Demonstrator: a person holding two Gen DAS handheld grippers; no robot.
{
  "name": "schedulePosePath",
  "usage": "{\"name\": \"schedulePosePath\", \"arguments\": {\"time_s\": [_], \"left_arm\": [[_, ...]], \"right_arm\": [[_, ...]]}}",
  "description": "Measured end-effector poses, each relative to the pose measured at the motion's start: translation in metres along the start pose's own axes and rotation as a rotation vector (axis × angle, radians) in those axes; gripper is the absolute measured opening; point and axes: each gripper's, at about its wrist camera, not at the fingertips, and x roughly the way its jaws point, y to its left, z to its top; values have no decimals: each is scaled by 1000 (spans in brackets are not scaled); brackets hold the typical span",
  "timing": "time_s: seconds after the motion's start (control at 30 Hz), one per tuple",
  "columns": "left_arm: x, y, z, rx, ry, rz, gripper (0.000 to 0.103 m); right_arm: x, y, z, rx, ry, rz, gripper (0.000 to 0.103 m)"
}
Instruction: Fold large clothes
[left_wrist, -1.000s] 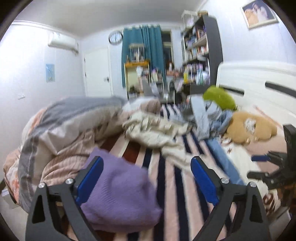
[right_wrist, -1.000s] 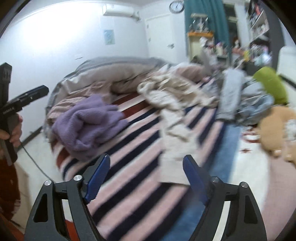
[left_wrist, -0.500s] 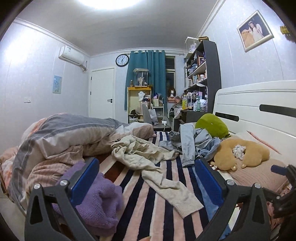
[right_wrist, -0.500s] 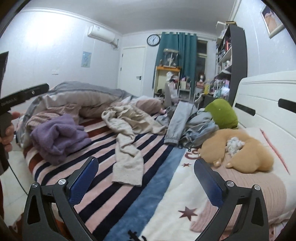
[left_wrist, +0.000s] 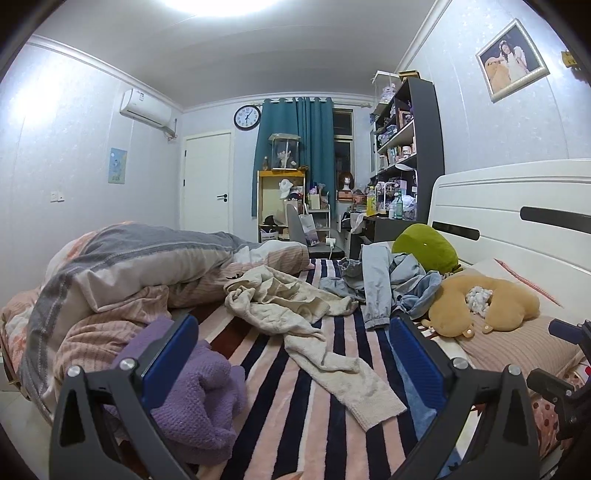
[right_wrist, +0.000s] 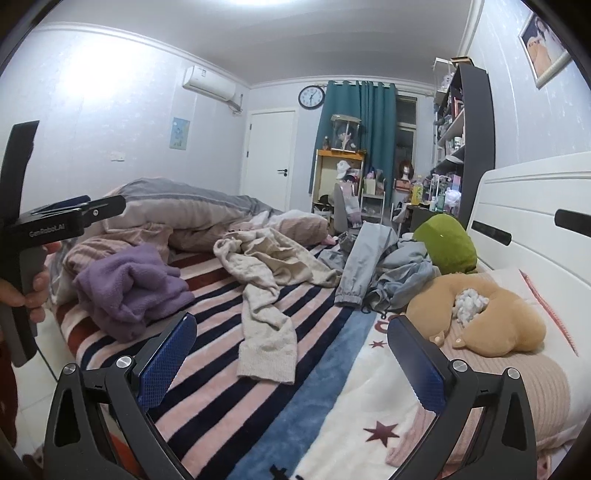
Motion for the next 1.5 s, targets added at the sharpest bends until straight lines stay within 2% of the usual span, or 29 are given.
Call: {"name": "schedulePosePath", "arguments": {"time_s": [0.23, 0.6, 1.5], "left_arm": [[-1, 3, 0, 5, 1, 13, 102], [-1, 4, -1, 24, 4, 34, 102], [1, 11, -1, 37, 18, 27, 102]], "right_arm": [[0, -2, 7, 13, -32, 8, 103], [1, -5, 9, 18, -36, 9, 103], [1, -8, 12, 25, -43, 8, 103]]}}
